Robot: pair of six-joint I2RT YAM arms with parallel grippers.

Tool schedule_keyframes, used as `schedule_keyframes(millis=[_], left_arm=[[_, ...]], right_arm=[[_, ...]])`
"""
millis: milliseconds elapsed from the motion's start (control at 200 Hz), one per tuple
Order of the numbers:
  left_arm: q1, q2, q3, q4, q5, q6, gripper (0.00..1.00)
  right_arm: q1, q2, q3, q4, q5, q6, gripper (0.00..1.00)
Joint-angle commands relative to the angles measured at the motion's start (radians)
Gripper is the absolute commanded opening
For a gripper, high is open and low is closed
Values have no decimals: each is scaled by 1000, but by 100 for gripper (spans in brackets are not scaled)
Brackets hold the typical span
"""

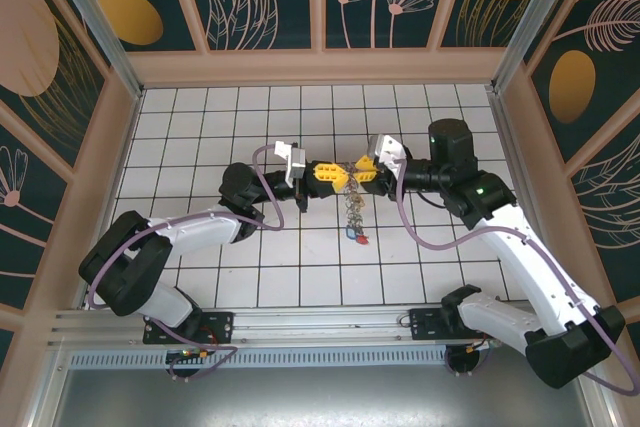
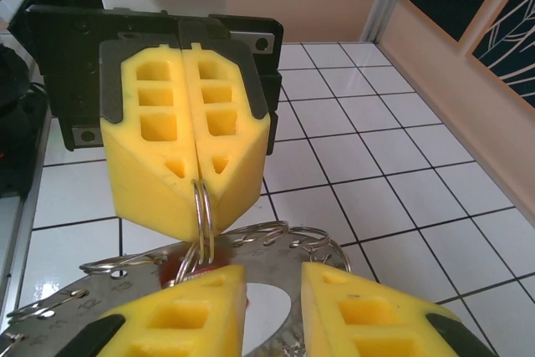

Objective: Put the keys on the keyring

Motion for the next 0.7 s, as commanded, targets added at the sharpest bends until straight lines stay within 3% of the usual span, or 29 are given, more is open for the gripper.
schedule_keyframes(millis=[0, 195, 696], left_arm=[[-4, 1, 18, 84, 15, -11, 0], [-3, 2, 18, 81, 13, -10, 0], [-7, 18, 30, 19, 50, 19, 0]], right_arm=[[-5, 10, 24, -29, -76, -12, 24], [-5, 51, 42, -56, -142, -31, 28], [-3, 53, 53, -56, -114, -55, 24]])
